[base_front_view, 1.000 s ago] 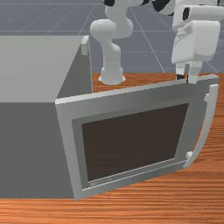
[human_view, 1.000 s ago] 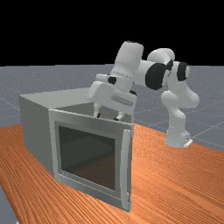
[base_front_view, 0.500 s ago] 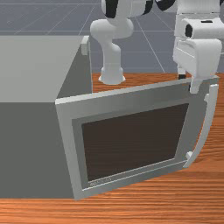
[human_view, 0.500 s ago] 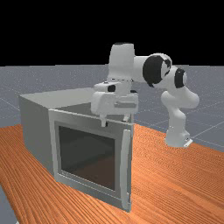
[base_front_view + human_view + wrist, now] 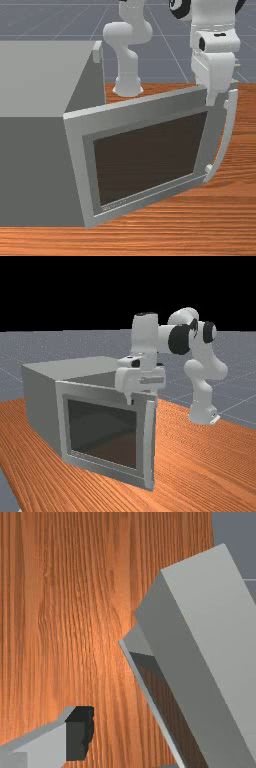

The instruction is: Close the microwave

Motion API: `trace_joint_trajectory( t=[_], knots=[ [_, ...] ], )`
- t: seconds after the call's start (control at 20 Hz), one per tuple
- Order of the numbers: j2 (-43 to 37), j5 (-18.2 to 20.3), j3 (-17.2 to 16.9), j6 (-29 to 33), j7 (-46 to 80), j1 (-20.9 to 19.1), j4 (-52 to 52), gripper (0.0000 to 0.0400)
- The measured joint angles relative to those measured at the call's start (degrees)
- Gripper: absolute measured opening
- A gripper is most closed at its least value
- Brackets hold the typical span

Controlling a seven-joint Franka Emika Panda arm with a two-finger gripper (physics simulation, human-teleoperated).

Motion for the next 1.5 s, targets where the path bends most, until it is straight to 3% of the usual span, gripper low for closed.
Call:
trace_joint_trajectory(
  t=[0.05, 0.15, 0.25, 0.3, 0.45, 0.6, 0.65, 0.75, 0.8, 0.85, 1.0, 1.25, 1.35, 1.4, 1.5],
  knots=[
    [-7.98, -0.75, 0.05, 12.56, -1.82, -0.49, -14.76, 0.0400],
    [-15.03, -0.33, 0.07, 16.17, -1.44, -0.97, -25.21, 0.0400],
    [-20.20, 0.03, -0.03, 15.71, 1.05, -1.09, -31.54, 0.0400],
    [-24.71, 0.41, 0.08, 19.95, -1.00, -1.51, -38.38, 0.0400],
    [-35.07, -8.24, 1.58, 18.84, 8.34, -1.80, -50.08, 0.0400],
    [-45.18, -9.52, 4.13, 18.49, 10.66, -2.54, -59.09, 0.0400],
    [-45.12, -9.11, 3.78, 21.39, 10.94, -2.35, -61.04, 0.0400],
    [-44.36, -4.09, 2.74, 26.65, 10.46, -1.77, -63.83, 0.0399],
    [-44.02, -4.31, 2.85, 27.48, 10.81, -1.73, -64.20, 0.0399],
    [-41.92, -6.29, 5.04, 25.60, 19.22, -2.10, -61.76, 0.0400],
    [-36.18, -9.55, 9.44, 23.14, 28.60, 1.55, -54.95, 0.0400],
    [-17.04, -14.82, 7.05, 16.32, 21.48, 3.36, -29.62, 0.0400],
    [-13.53, -14.79, 6.55, 15.22, 20.53, 3.12, -24.87, 0.0400],
    [-11.50, -11.26, 7.39, 12.34, 18.24, 2.16, -22.30, 0.0400],
    [-9.50, -11.51, 7.25, 14.29, 18.57, 2.10, -23.26, 0.0400]
  ],
)
